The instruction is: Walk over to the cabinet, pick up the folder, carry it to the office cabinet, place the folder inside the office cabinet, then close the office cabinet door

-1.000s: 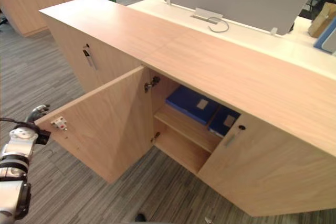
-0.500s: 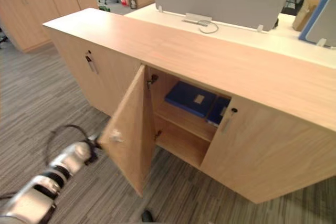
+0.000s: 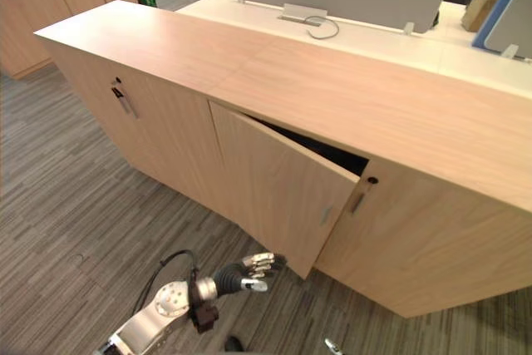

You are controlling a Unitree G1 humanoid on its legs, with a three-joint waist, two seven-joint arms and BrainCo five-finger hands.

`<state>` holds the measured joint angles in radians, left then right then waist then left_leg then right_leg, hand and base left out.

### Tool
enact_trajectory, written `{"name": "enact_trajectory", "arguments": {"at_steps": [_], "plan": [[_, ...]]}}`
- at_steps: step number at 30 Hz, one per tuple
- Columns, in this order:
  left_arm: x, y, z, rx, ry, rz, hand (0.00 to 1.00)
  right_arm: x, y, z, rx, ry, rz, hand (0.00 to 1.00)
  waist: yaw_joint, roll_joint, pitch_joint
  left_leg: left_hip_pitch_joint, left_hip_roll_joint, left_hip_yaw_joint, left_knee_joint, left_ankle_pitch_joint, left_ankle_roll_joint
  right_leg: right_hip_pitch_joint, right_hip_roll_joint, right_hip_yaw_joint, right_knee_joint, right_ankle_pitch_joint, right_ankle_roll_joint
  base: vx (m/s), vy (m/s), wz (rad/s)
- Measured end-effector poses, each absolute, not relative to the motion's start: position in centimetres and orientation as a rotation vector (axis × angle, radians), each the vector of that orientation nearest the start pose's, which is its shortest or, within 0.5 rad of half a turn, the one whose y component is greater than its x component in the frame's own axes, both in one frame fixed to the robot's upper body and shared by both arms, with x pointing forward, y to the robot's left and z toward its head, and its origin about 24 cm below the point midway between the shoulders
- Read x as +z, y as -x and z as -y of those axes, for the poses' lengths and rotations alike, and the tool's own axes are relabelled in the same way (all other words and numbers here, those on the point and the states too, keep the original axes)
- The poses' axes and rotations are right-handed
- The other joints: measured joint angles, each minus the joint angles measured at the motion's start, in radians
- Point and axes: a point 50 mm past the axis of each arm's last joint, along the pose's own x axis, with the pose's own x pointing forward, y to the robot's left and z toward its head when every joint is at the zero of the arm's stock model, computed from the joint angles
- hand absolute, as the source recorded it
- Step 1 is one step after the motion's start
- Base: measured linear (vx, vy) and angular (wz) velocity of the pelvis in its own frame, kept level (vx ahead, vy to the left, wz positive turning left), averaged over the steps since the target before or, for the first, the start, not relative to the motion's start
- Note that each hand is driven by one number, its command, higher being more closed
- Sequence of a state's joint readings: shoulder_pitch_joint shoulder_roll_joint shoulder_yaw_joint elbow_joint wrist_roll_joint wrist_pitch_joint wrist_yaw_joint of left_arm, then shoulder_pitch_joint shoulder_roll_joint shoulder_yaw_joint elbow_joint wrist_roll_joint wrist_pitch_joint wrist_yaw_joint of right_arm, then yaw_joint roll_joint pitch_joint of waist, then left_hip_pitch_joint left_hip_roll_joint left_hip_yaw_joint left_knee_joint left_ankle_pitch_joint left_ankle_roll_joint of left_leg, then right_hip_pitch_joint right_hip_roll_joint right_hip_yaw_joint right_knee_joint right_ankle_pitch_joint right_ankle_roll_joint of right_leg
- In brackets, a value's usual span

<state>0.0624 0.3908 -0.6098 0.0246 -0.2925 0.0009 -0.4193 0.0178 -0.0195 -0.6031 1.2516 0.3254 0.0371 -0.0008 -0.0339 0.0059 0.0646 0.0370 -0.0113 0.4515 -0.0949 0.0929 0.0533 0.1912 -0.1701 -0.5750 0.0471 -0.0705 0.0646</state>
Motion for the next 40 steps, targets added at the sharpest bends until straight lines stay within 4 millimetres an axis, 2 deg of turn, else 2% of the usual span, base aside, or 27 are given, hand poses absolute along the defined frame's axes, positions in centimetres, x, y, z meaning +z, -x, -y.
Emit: {"name": "enact_trajectory", "arguments": {"at_steps": [2, 8, 11, 15, 18, 19, 20, 21, 22, 23, 24, 25, 26, 27, 28, 29, 30, 31, 33, 36, 38, 40], "plan": [[-1.3, -17.9, -8.2, -0.895, 0.053, -0.309, 0.0, -17.4, -6.8, 20.0, -0.708, -0.638, -1.153, 0.0, -0.002, 0.006, 0.005, 0.001, 0.006, -0.003, -0.001, 0.004, -0.007, 0.004, 0.007, -0.006, -0.005, -0.007, -0.009, -0.09, -0.066, 0.01], [-1.7, -17.7, -8.9, -0.726, 0.149, -0.311, 0.0, -17.3, -7.3, 20.0, -0.702, -0.643, -1.14, 0.0, 0.0, 0.004, 0.022, 0.0, 0.005, -0.017, -0.001, 0.005, -0.016, 0.012, 0.008, -0.024, -0.008, -0.016, -0.013, -0.09, -0.012, 0.07], [-1.4, -18.3, -9.8, -0.598, 0.336, -0.291, 0.0, -17.3, -7.2, 19.9, -0.684, -0.619, -1.144, 0.0, -0.001, 0.0, 0.024, -0.001, 0.002, -0.011, -0.001, 0.002, -0.016, 0.012, 0.006, -0.022, -0.012, -0.021, -0.017, -0.07, 0.019, -0.05], [-0.3, -19.7, -10.4, -0.438, 0.684, -0.226, 0.0, -17.3, -6.9, 20.0, -0.67, -0.59, -1.15, 0.0, -0.003, -0.001, 0.024, 0.007, 0.006, 0.038, 0.0, -0.012, -0.017, -0.005, 0.009, 0.036, -0.017, -0.024, -0.021, -0.05, 0.015, -0.32], [0.1, -20.1, -10.6, -0.397, 0.759, -0.213, 0.0, -17.4, -6.3, 19.8, -0.652, -0.573, -1.174, 0.0, -0.005, -0.014, 0.01, -0.024, 0.036, 0.105, 0.08, -0.058, -0.017, -0.042, 0.008, 0.11, -0.002, -0.015, -0.009, 0.0, -0.031, -0.68], [0.5, -20.4, -11.0, -0.376, 0.767, -0.193, 0.0, -17.5, -6.1, 19.6, -0.644, -0.569, -1.189, 0.0, -0.007, -0.025, 0.004, -0.086, 0.091, 0.134, 0.241, -0.134, -0.016, -0.058, 0.015, 0.142, 0.001, -0.011, -0.004, 0.02, -0.131, -0.87], [0.8, -20.5, -11.3, -0.354, 0.769, -0.176, 0.0, -17.5, -6.0, 19.8, -0.646, -0.563, -1.188, 0.0, -0.006, -0.019, 0.005, -0.14, 0.18, 0.156, 0.428, -0.224, -0.003, -0.059, 0.045, 0.177, 0.002, -0.011, -0.003, 0.04, -0.152, -0.9], [0.8, -20.6, -11.5, -0.341, 0.771, -0.173, 0.0, -17.5, -5.9, 19.9, -0.648, -0.56, -1.189, 0.0, -0.005, -0.014, 0.004, -0.151, 0.227, 0.165, 0.506, -0.261, 0.006, -0.052, 0.065, 0.197, 0.001, -0.011, -0.003, 0.09, -0.163, -0.95], [0.7, -20.6, -11.9, -0.314, 0.77, -0.172, 0.0, -17.5, -5.7, 20.0, -0.649, -0.557, -1.193, 0.0, -0.001, -0.011, 0.005, -0.158, 0.302, 0.172, 0.629, -0.301, 0.027, -0.03, 0.099, 0.231, -0.007, -0.012, -0.004, 0.07, -0.091, -0.72], [0.5, -20.5, -12.2, -0.297, 0.768, -0.175, 0.0, -17.6, -5.5, 20.0, -0.651, -0.556, -1.2, 0.0, -0.001, -0.009, 0.006, -0.163, 0.325, 0.163, 0.674, -0.305, 0.034, -0.025, 0.11, 0.249, -0.009, -0.013, -0.005, 0.03, -0.108, -0.9], [0.3, -20.4, -12.8, -0.258, 0.776, -0.176, 0.0, -17.6, -5.1, 20.1, -0.649, -0.547, -1.208, 0.0, 0.0, -0.008, 0.004, -0.173, 0.351, 0.105, 0.731, -0.305, 0.034, -0.016, 0.128, 0.285, -0.012, -0.016, -0.01, -0.03, -0.07, -0.86], [-0.2, -20.2, -13.5, -0.21, 0.794, -0.185, 0.0, -17.5, -4.8, 20.5, -0.645, -0.524, -1.214, 0.0, 0.007, 0.001, 0.003, -0.177, 0.349, 0.013, 0.751, -0.303, 0.031, -0.017, 0.135, 0.322, -0.012, -0.018, -0.013, -0.04, -0.069, -0.9], [-0.7, -20.0, -13.8, -0.179, 0.809, -0.195, 0.0, -17.5, -4.8, 20.8, -0.64, -0.509, -1.217, 0.0, 0.009, 0.007, 0.006, -0.178, 0.346, -0.031, 0.76, -0.299, 0.025, -0.019, 0.14, 0.342, -0.008, -0.019, -0.015, -0.04, -0.02, -0.89], [-1.6, -19.6, -14.6, -0.12, 0.82, -0.225, 0.0, -17.5, -4.7, 21.0, -0.635, -0.495, -1.218, 0.0, 0.016, 0.012, 0.01, -0.196, 0.335, -0.132, 0.808, -0.281, 0.013, -0.023, 0.147, 0.387, 0.0, -0.019, -0.025, -0.04, 0.037, -1.11], [-2.5, -18.7, -15.4, -0.056, 0.829, -0.253, 0.0, -17.4, -4.4, 21.4, -0.642, -0.481, -1.221, 0.0, 0.035, 0.014, 0.012, -0.21, 0.278, -0.272, 0.785, -0.334, -0.052, -0.04, 0.145, 0.445, 0.017, -0.019, -0.028, -0.03, 0.057, -1.2], [-2.8, -18.3, -15.7, -0.026, 0.838, -0.257, 0.0, -17.4, -4.3, 21.6, -0.647, -0.474, -1.219, 0.0, 0.042, 0.024, 0.009, -0.205, 0.237, -0.353, 0.734, -0.35, -0.078, -0.062, 0.144, 0.459, 0.025, -0.017, -0.028, -0.03, 0.115, -1.31], [-3.2, -17.7, -16.3, 0.042, 0.844, -0.252, 0.0, -17.3, -4.3, 22.2, -0.65, -0.452, -1.215, 0.0, 0.052, 0.048, 0.003, -0.184, 0.179, -0.482, 0.598, -0.317, -0.096, -0.09, 0.157, 0.497, 0.038, -0.015, -0.024, 0.0, 0.144, -0.89], [-3.5, -17.6, -17.2, 0.109, 0.802, -0.24, 0.0, -17.2, -4.4, 22.5, -0.648, -0.437, -1.208, 0.0, 0.048, 0.058, 0.007, -0.158, 0.173, -0.506, 0.537, -0.31, -0.122, -0.089, 0.164, 0.51, 0.036, -0.013, -0.021, 0.03, 0.135, -0.64], [-3.6, -17.5, -18.5, 0.19, 0.746, -0.218, 0.0, -17.2, -4.5, 21.7, -0.616, -0.425, -1.201, 0.0, 0.05, 0.032, 0.008, -0.128, 0.17, -0.474, 0.497, -0.296, -0.121, -0.077, 0.149, 0.518, 0.032, -0.006, -0.013, 0.06, 0.077, -0.24], [-4.3, -16.7, -20.8, 0.377, 0.516, -0.211, 0.0, -17.0, -5.2, 20.9, -0.556, -0.393, -1.145, 0.0, 0.061, -0.002, -0.015, -0.077, 0.147, -0.438, 0.416, -0.265, -0.116, -0.069, 0.12, 0.527, 0.025, -0.005, -0.01, 0.02, 0.08, -0.19], [-5.3, -16.1, -21.7, 0.446, 0.492, -0.249, 0.0, -17.0, -5.8, 20.1, -0.525, -0.397, -1.126, 0.0, 0.063, -0.015, -0.029, -0.039, 0.127, -0.417, 0.327, -0.22, -0.113, -0.08, 0.097, 0.529, 0.019, -0.001, -0.004, 0.02, 0.032, -0.12], [-6.5, -15.5, -22.3, 0.504, 0.529, -0.288, 0.0, -16.9, -6.4, 19.5, -0.516, -0.419, -1.103, 0.0, 0.065, -0.015, -0.038, -0.013, 0.115, -0.403, 0.246, -0.178, -0.114, -0.09, 0.085, 0.531, 0.01, 0.005, 0.003, -0.01, 0.016, -0.09]]}}
